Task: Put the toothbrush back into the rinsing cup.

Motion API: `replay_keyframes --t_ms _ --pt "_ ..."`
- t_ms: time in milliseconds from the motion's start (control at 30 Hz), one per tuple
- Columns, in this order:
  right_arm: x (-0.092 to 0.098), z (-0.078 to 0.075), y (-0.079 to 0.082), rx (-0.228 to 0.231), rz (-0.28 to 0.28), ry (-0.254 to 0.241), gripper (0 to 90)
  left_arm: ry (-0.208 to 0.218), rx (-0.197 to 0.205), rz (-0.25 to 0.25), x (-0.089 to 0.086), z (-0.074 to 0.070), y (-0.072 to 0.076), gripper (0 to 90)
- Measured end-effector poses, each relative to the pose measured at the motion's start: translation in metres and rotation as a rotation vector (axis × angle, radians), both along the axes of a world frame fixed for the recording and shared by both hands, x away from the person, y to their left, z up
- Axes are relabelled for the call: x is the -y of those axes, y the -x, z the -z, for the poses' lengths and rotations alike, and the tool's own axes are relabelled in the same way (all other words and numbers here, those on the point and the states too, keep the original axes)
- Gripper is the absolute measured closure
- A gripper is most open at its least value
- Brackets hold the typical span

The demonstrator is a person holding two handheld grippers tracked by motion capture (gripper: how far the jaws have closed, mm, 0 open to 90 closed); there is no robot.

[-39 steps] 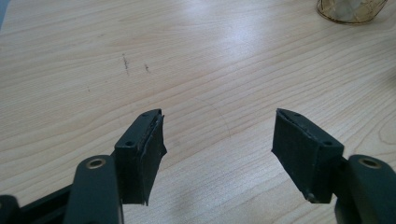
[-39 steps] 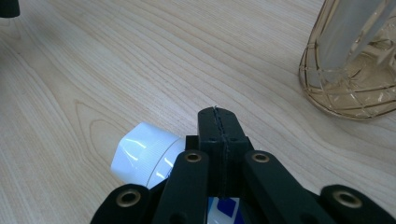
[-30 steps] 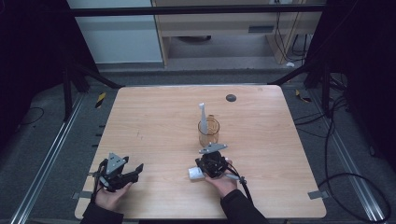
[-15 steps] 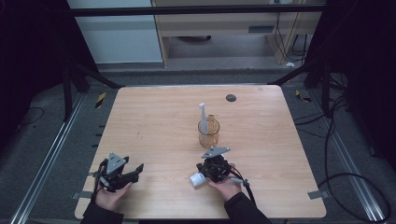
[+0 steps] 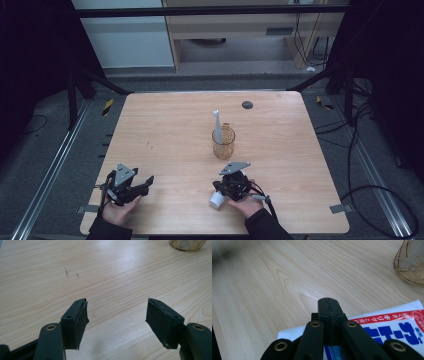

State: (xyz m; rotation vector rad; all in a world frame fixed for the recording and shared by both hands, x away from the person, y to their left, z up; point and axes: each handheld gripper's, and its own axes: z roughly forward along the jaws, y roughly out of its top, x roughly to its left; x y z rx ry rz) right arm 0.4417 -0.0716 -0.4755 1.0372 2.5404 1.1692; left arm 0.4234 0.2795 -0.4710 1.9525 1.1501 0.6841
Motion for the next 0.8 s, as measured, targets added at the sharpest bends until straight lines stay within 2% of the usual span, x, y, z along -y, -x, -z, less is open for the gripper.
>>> replay_keyframes --t_ms 200,800 --pt "0.006 -0.001 0.004 -0.022 -0.011 -0.005 90.0 -0.002 -0.004 0.001 0.001 0.0 0.0 33.0" --pt "0.024 -0.003 0.014 -0.044 -0.028 -0.005 90.0 -0.007 -0.012 -0.002 0.001 0.001 0.0 32.9"
